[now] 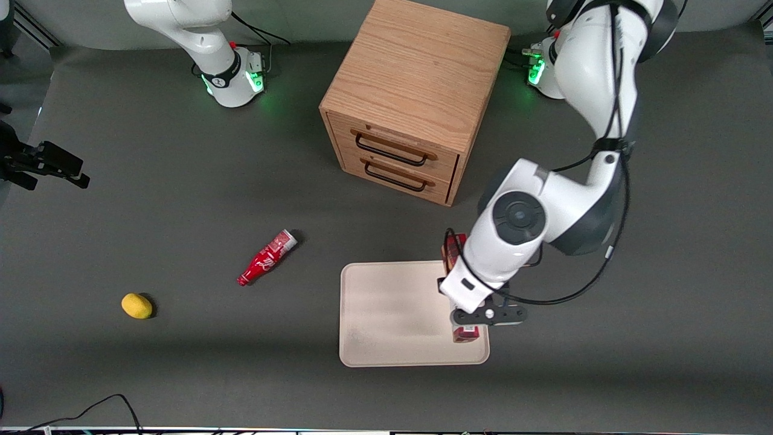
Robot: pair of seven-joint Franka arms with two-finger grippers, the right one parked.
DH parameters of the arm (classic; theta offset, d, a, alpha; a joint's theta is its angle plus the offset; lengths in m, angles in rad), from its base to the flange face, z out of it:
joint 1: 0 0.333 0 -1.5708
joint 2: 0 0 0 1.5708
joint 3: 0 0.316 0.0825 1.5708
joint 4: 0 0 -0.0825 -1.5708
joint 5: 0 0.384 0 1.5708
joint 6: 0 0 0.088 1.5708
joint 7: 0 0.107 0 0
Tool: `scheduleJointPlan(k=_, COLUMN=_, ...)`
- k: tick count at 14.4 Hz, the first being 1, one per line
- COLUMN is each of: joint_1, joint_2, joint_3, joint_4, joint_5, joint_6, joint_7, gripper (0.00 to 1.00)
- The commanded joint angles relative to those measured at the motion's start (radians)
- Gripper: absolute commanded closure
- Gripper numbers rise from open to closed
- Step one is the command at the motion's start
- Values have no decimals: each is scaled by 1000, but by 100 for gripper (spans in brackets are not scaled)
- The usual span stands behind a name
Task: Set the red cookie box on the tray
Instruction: 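Carry the held cookie box over the cream tray, then lower the cookie box onto the tray and open the left gripper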
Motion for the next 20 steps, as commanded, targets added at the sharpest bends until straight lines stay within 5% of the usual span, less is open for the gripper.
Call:
scheduleJointPlan(k=1, joint_1=-38, joint_2=95, joint_3=54, joint_4=75, joint_5=31, joint_6=59, joint_7=-29, gripper=100)
scheduleJointPlan(k=13, joint_1=-35, joint_2=229, joint_3=93, joint_4=67, joint_5=40, joint_6=228, joint_7=12, gripper=100)
scheduleJointPlan(k=17, joint_1=-34, joint_2=243, joint_3=94, joint_4=64, joint_5=40, joint_6=262, joint_7=18, gripper=64)
scheduleJointPlan(k=18, joint_1=-34, joint_2=243, joint_3=93, joint_4=64, joint_5=40, joint_6=260, joint_7=18, gripper=43)
scheduleJointPlan(k=19, joint_1=-34, joint_2=241, joint_3=94, joint_4=62, joint_5=43, joint_6=262, joint_7=24, gripper=0)
scheduleJointPlan(k=20, joint_1=-34, joint_2=239, joint_3=94, joint_4=64, joint_5=43, joint_6=259, joint_7=38, gripper=0)
